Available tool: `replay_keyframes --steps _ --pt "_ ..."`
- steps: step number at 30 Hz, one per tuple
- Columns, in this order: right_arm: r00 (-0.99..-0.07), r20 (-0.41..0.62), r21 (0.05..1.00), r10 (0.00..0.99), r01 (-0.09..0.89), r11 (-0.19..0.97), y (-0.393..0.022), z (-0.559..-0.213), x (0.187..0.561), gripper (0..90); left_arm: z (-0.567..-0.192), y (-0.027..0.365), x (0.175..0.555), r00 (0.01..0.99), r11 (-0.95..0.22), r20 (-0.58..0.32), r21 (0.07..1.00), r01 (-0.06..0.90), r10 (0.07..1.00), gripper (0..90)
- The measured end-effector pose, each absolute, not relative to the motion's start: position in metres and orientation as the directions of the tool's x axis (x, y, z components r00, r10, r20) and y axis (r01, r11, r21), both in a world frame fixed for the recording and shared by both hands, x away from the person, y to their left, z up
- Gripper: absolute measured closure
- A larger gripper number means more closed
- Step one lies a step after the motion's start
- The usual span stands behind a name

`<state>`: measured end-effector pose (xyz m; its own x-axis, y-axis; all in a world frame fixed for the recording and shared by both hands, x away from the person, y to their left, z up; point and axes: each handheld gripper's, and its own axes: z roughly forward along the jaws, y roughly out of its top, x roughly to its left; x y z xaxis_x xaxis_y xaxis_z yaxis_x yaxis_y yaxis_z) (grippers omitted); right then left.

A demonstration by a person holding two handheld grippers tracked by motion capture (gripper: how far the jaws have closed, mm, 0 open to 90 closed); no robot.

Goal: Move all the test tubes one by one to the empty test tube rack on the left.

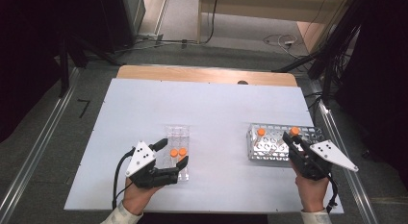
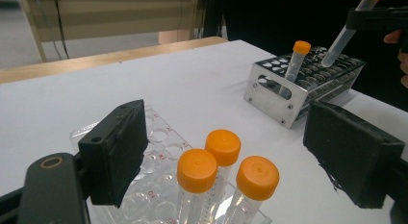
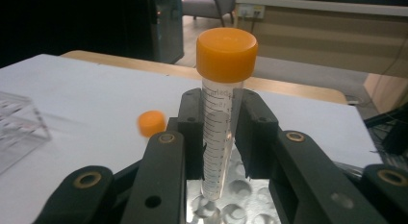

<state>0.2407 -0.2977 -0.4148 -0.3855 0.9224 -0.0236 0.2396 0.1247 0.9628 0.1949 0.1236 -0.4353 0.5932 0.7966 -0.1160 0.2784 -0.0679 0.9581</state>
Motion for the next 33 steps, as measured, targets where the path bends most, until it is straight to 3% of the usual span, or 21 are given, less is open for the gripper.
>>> replay_keyframes --steps 11,22,33 --pt "-0.505 -0.018 0.959 0.863 0.235 0.158 -0.274 -0.414 0.216 71.8 -0.434 0.122 0.194 0.604 -0.074 -0.11 0.96 0.272 0.789 15.9" --pt "-0.655 0.016 0.93 0.756 0.288 0.229 -0.224 -0.439 0.215 71.8 -0.434 0.118 0.191 0.619 -0.083 -0.1 0.962 0.26 0.779 16.7" --pt "-0.73 0.013 0.912 0.683 0.289 0.292 -0.188 -0.453 0.211 71.8 -0.435 0.107 0.185 0.663 -0.107 -0.084 0.964 0.243 0.744 20.5"
